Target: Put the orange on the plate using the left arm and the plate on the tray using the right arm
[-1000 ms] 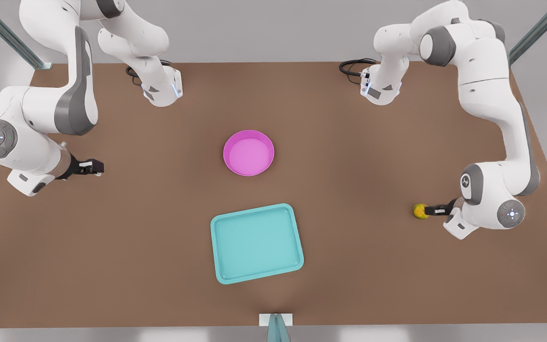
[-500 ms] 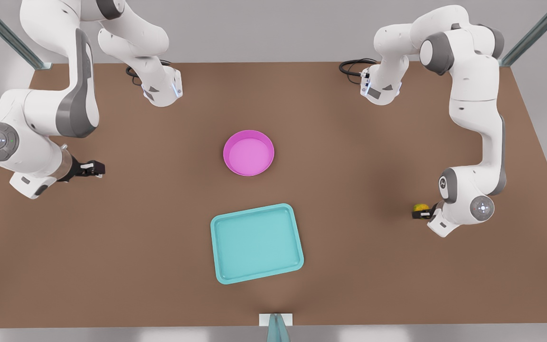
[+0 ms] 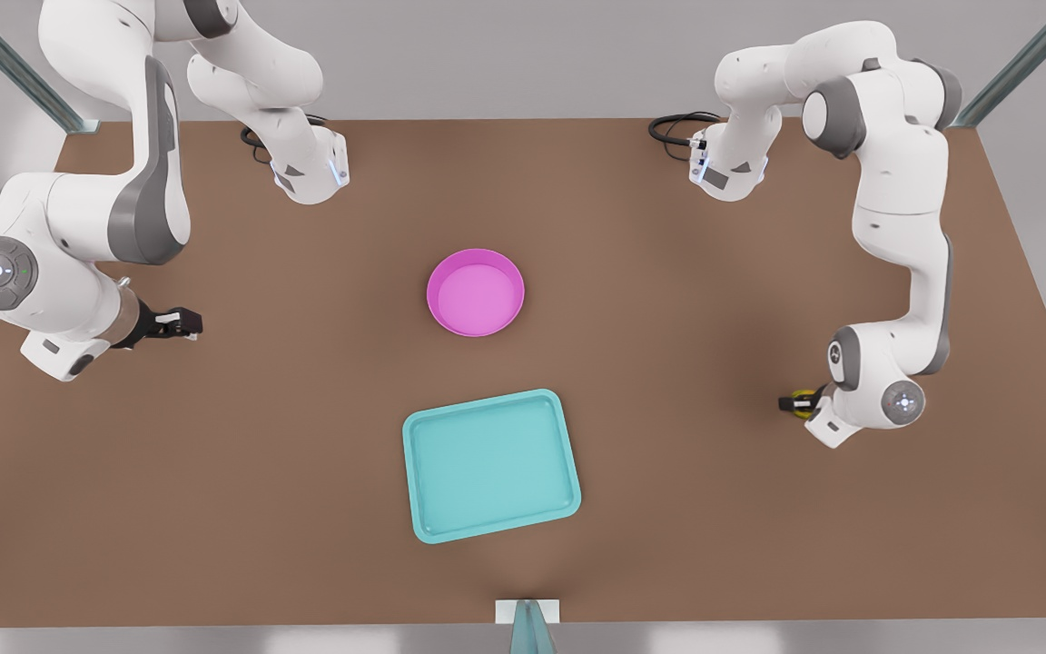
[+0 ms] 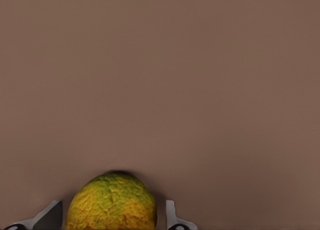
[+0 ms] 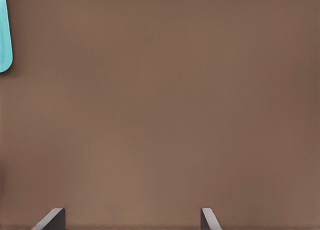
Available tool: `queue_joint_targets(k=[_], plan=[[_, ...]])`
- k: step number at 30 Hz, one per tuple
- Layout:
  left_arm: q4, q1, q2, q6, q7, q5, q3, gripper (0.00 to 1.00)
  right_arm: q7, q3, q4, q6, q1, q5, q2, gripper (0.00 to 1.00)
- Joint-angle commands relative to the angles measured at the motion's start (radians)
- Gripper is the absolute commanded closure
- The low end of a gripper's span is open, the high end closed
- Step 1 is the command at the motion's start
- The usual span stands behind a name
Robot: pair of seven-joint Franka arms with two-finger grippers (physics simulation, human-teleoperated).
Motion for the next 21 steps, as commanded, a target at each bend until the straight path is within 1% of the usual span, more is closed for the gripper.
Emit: queue_joint_targets(k=[1,2,3,4,5,8,10,11,13,14,15,16,19,20,21], plan=[[-0.002,0.0,0.0,0.009,0.002,0.001,0.0,0.0,-0.006,0.0,0.0,-0.001,-0.001,0.001,-0.001,0.0],[-0.002,0.0,-0.002,0.009,0.0,0.001,0.0,0.09,-0.006,-0.001,0.0,-0.001,-0.001,0.001,-0.001,0.0],[-0.002,0.0,-0.005,0.006,-0.001,0.001,0.0,0.2,-0.006,-0.001,-0.001,-0.001,-0.001,0.001,-0.001,0.0],[-0.001,0.0,-0.007,0.005,-0.001,0.001,0.001,0.27,-0.006,-0.001,0.0,-0.001,-0.001,0.001,-0.001,0.0],[-0.001,0.0,-0.008,0.005,-0.001,0.001,0.0,0.3,-0.006,-0.001,0.0,-0.001,-0.001,0.001,-0.001,0.0],[-0.001,-0.002,-0.025,-0.005,-0.007,0.001,0.0,0.3,-0.006,-0.001,-0.001,-0.001,-0.001,0.001,-0.001,0.0],[-0.002,-0.038,-0.095,-0.052,-0.049,0.001,-0.002,0.3,-0.006,-0.001,0.0,-0.001,-0.001,0.001,-0.001,0.0],[-0.004,-0.048,-0.092,-0.054,-0.058,0.001,-0.002,0.35,-0.006,-0.001,-0.001,-0.001,-0.001,0.001,-0.001,0.0],[-0.004,-0.048,-0.092,-0.051,-0.058,0.0,-0.002,0.35,-0.006,-0.001,0.0,-0.001,-0.001,0.001,-0.001,0.0],[-0.004,-0.073,-0.112,-0.069,-0.073,-0.002,-0.009,0.35,-0.006,-0.001,0.0,-0.001,-0.003,0.001,-0.001,0.0],[-0.002,-0.172,-0.169,-0.135,-0.144,-0.002,-0.008,0.35,-0.007,-0.001,-0.001,-0.001,-0.004,0.001,-0.001,0.0],[0.005,-0.231,-0.206,-0.205,-0.165,-0.008,-0.011,0.35,-0.007,-0.001,-0.001,-0.001,-0.004,0.004,-0.001,0.0],[0.113,-0.491,-0.197,-0.296,-0.386,-0.011,-0.014,0.35,-0.007,-0.001,-0.001,-0.001,-0.006,0.007,-0.001,0.0],[0.122,-0.613,-0.195,-0.296,-0.429,-0.012,-0.014,0.33,-0.007,-0.001,-0.003,-0.001,-0.006,0.007,-0.001,0.0],[0.194,-0.698,-0.157,-0.327,-0.477,-0.049,-0.014,0.33,-0.007,-0.001,-0.003,-0.001,-0.006,0.007,-0.001,0.0]])
